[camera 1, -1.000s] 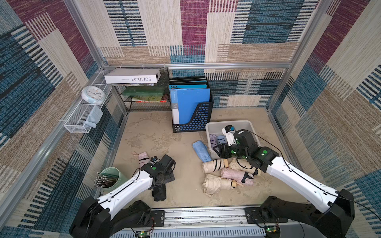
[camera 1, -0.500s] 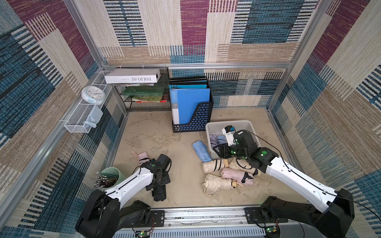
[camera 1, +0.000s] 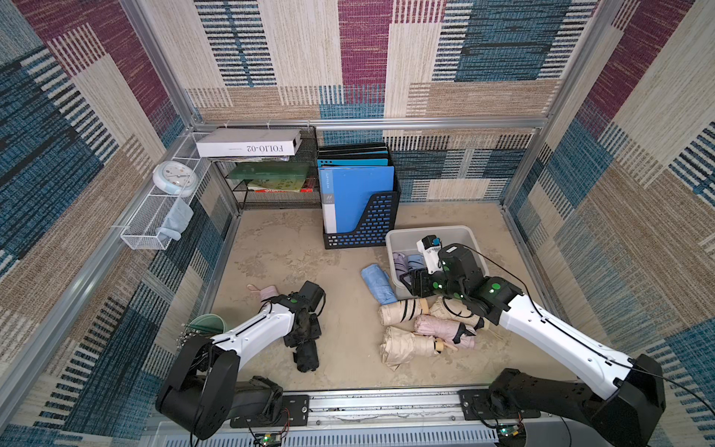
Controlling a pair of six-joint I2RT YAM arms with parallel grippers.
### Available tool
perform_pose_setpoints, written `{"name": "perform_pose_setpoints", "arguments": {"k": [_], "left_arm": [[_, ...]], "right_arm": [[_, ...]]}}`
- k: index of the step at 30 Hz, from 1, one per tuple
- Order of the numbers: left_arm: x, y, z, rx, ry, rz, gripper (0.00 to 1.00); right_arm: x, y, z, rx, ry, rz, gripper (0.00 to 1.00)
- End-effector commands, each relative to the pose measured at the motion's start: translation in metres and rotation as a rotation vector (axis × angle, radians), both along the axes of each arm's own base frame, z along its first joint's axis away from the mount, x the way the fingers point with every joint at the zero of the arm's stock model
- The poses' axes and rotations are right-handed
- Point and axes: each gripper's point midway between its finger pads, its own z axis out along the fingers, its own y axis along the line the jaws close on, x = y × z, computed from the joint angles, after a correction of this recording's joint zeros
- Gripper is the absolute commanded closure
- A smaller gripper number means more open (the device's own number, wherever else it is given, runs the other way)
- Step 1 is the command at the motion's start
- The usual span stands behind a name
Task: Put the umbrella into the storage box
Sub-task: Pick up the umbrella from the center of the board.
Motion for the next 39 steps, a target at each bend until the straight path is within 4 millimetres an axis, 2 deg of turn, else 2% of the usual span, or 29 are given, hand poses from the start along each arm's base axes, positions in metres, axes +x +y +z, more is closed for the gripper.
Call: {"name": "perform_pose_setpoints", "arguments": {"k": [1, 6, 11, 13, 16, 21, 25, 29, 33, 39], "left_arm": [[0.018, -0.025, 0.011, -0.121, -0.059, 0.005, 0.66], [0.038, -0.04, 0.05, -0.203, -0.181, 0.01, 0.73], [0.062, -0.06, 0.113, -0.354, -0.384, 0.016, 0.74], [0.073, -0.069, 0.143, -0.429, -0.472, 0.03, 0.74], [0.086, -0.082, 0.177, -0.53, -0.559, 0.037, 0.74], [0.101, -0.11, 0.224, -0.727, -0.676, -0.019, 0.74], [0.101, -0.128, 0.246, -0.841, -0.723, -0.1, 0.74], [0.1, -0.137, 0.257, -0.884, -0.724, -0.144, 0.74], [0.101, -0.138, 0.26, -0.889, -0.727, -0.149, 0.73], [0.106, -0.135, 0.259, -0.874, -0.735, -0.111, 0.73]], "right_arm": [[0.003, 0.003, 0.009, 0.022, -0.023, -0.005, 0.39], [0.003, 0.01, 0.019, 0.051, -0.029, 0.022, 0.39], [-0.003, 0.029, 0.045, 0.135, -0.048, 0.121, 0.38], [-0.008, 0.041, 0.057, 0.2, -0.041, 0.173, 0.37], [-0.02, 0.064, 0.068, 0.291, -0.025, 0.265, 0.35], [-0.044, 0.106, 0.066, 0.39, 0.054, 0.44, 0.3], [-0.052, 0.123, 0.062, 0.417, 0.111, 0.537, 0.3], [-0.051, 0.133, 0.06, 0.405, 0.118, 0.558, 0.3], [-0.044, 0.142, 0.06, 0.403, 0.103, 0.546, 0.31], [-0.032, 0.149, 0.042, 0.302, 0.103, 0.493, 0.34]]}}
